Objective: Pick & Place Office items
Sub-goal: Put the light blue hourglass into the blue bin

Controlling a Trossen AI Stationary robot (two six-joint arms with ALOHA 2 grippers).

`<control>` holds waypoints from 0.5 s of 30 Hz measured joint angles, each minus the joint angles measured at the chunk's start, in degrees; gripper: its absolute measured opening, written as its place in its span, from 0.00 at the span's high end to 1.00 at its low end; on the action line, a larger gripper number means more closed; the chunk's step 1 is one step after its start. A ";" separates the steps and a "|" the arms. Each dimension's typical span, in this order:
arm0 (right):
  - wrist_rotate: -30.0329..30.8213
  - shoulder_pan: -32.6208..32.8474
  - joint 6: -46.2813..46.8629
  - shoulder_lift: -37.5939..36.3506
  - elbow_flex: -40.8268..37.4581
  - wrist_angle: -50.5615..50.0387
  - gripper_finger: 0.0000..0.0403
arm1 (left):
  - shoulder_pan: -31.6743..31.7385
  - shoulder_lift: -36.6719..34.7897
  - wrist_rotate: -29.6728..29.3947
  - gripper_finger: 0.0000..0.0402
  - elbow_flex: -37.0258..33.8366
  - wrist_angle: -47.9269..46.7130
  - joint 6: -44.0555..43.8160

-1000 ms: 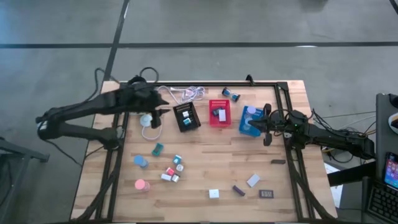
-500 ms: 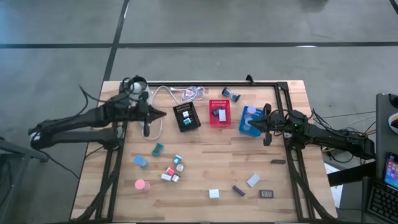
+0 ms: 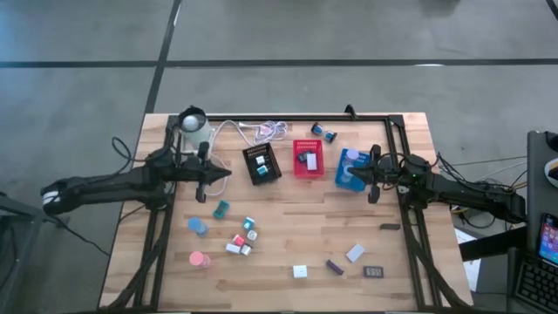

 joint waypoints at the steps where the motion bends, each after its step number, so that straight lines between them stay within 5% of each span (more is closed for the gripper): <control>1: 0.00 0.01 0.00 0.00 0.00 0.00 0.98 | 0.00 -0.51 0.00 0.99 -0.56 -0.05 -0.08; 15: 0.02 0.00 0.22 0.00 0.00 0.00 0.98 | 0.00 -6.88 5.21 0.99 -4.80 -0.52 0.18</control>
